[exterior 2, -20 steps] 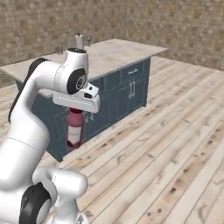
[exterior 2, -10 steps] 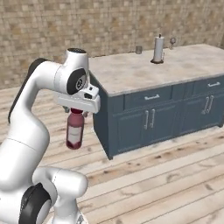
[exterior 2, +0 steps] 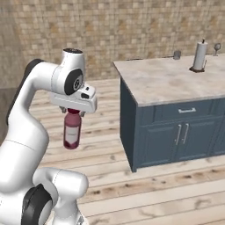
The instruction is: There is a wine glass and glass cup on the dining counter. Place the wine bottle next to the wine glass and the juice bottle next to the glass cup.
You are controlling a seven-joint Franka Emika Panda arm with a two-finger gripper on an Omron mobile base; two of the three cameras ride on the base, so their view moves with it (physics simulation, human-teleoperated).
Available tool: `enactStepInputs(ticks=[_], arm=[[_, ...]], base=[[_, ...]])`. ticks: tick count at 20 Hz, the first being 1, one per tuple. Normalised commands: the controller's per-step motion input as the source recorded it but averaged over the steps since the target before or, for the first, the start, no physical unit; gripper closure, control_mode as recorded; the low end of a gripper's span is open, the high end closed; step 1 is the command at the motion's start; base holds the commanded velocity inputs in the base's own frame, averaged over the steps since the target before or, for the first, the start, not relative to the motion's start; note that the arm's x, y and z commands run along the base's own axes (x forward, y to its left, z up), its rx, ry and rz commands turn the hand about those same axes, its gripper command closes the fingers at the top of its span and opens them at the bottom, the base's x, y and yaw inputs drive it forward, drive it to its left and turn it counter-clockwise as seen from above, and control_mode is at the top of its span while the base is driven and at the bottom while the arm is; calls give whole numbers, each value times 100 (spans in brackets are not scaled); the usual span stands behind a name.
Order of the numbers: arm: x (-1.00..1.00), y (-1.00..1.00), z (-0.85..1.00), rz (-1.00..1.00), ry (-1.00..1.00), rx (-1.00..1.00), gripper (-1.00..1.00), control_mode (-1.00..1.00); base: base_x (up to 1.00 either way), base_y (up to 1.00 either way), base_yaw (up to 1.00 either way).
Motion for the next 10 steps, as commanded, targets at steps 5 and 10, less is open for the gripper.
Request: enactStepInputs(ticks=[5, 10], arm=[[0, 0, 0, 0, 0, 0, 100, 100], [0, 0, 0, 0, 0, 0, 100, 100]], base=[[81, 29, 0], [79, 32, 0]])
